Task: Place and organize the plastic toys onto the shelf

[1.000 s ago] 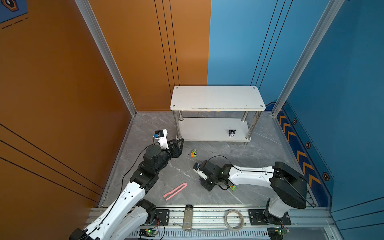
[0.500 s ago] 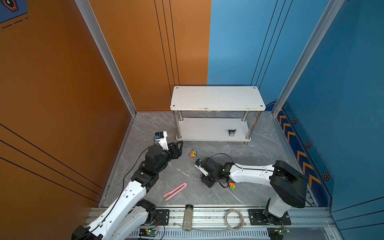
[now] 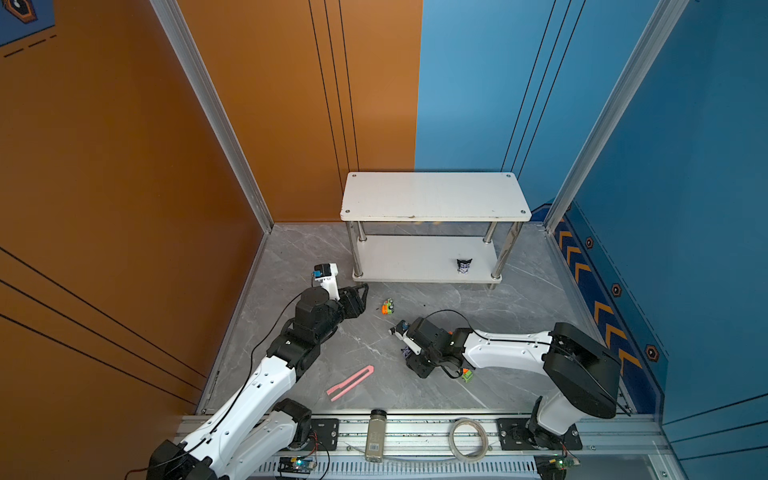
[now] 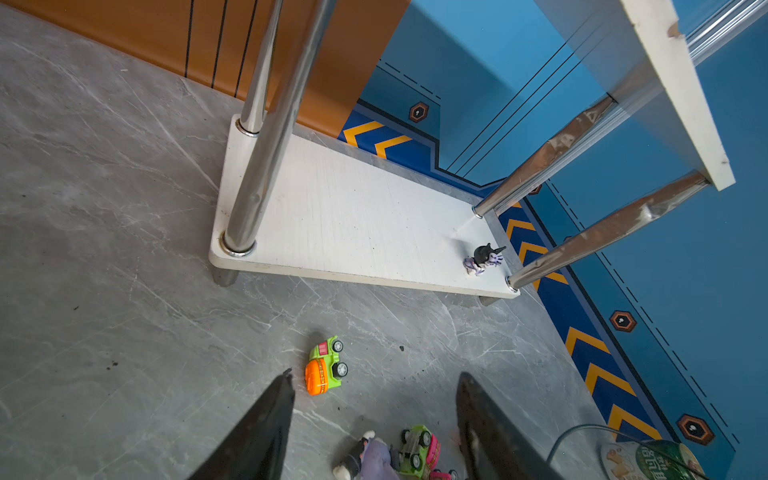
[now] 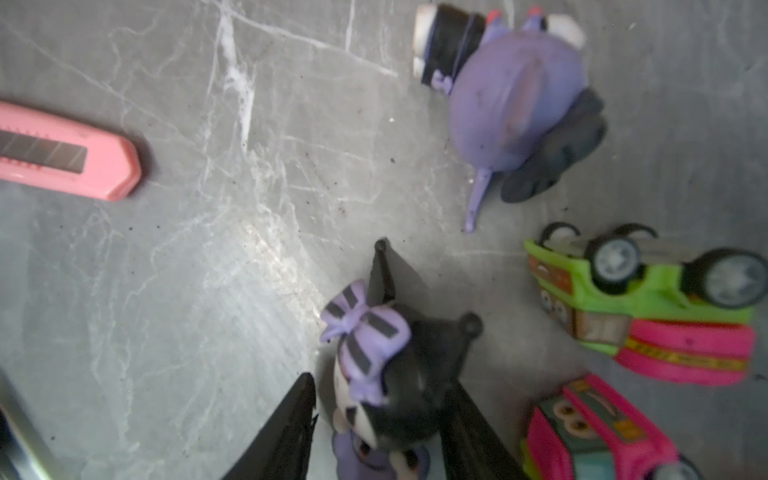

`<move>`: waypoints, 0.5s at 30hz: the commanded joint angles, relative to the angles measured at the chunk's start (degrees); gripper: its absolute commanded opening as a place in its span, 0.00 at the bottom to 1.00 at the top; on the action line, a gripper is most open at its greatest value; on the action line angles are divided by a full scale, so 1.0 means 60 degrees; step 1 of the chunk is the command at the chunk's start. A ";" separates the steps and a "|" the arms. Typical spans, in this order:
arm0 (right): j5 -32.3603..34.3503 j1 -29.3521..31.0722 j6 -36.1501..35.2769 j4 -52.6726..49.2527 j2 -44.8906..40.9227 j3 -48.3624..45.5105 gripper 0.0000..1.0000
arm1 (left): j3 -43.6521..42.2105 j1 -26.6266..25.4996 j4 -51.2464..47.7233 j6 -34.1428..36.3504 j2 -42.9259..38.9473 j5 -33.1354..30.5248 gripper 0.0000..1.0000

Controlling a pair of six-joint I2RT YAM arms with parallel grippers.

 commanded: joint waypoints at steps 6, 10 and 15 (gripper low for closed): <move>-0.0519 -0.0273 0.0319 0.0441 -0.0161 -0.0350 0.23 | 0.0114 0.0099 0.0057 -0.0110 0.0160 0.0374 0.64; -0.0547 -0.0284 0.0383 0.0471 -0.0257 -0.0456 0.12 | 0.0087 0.0113 -0.0049 -0.0073 0.0071 0.0391 0.63; -0.0488 -0.0451 0.0575 0.0683 -0.1136 -0.0651 0.04 | 0.0039 0.0115 -0.0051 -0.0060 0.0003 0.0661 0.63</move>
